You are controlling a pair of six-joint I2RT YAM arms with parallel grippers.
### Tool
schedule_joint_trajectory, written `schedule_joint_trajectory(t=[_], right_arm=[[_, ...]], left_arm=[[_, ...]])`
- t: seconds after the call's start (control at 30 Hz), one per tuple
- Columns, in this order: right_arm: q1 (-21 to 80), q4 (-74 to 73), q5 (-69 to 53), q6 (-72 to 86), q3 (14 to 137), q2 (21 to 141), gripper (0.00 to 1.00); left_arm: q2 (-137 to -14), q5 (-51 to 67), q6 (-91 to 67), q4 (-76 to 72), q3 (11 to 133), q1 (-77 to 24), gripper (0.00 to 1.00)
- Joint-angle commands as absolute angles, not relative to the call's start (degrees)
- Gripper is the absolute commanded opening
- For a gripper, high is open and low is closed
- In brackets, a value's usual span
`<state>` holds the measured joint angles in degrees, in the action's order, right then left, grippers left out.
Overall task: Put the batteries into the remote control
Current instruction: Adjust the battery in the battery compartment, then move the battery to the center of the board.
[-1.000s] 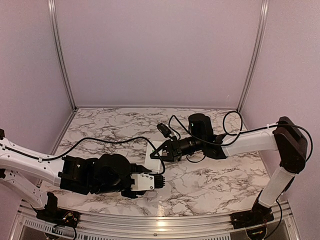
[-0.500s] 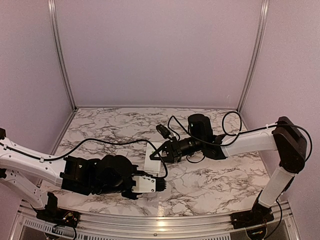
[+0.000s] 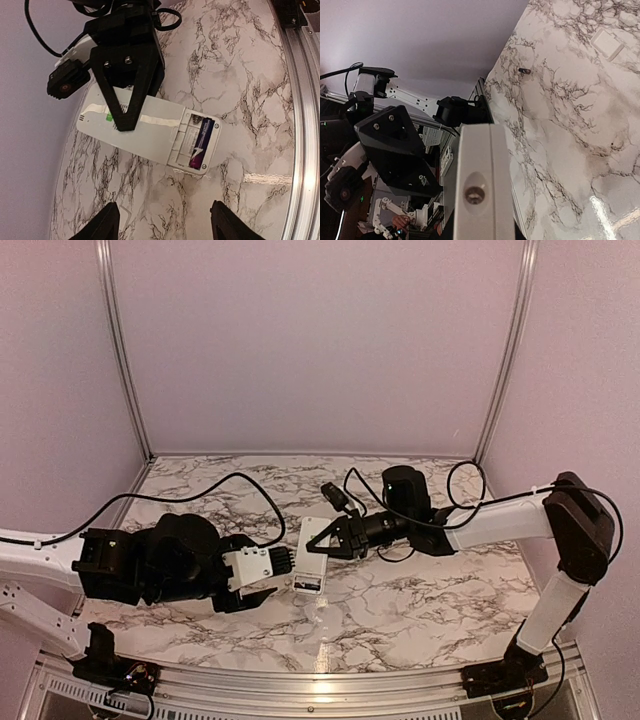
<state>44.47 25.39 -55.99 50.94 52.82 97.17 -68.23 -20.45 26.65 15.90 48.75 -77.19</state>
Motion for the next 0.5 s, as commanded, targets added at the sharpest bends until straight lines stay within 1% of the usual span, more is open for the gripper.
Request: schedule_joint_trajectory(t=[0.0,0.13,0.23,0.37,0.47], right_arm=[[41.5,26.0,-55.4,48.1,51.2,96.9,0.0],[40.3,27.7,-55.6,48.3,49.9,96.9,0.0],[40.1,28.3,-56.0,48.2,49.9,97.1,0.0],[40.1,29.3,-56.3,48.5,49.9,97.3,0.0],[40.1,30.1,-56.6,48.9,49.7,97.4,0.0]], left_arm=[[-62.0,-20.0,18.0,28.3,50.1,-70.7,0.65],[-59.8,-20.1,14.0,36.7,49.8,-62.2,0.65],[-61.2,-21.4,13.7,43.9,49.2,-56.5,0.63],[-63.8,-22.2,14.2,48.7,48.5,-53.0,0.63],[-67.9,-25.1,15.2,50.2,46.7,-51.0,0.63]])
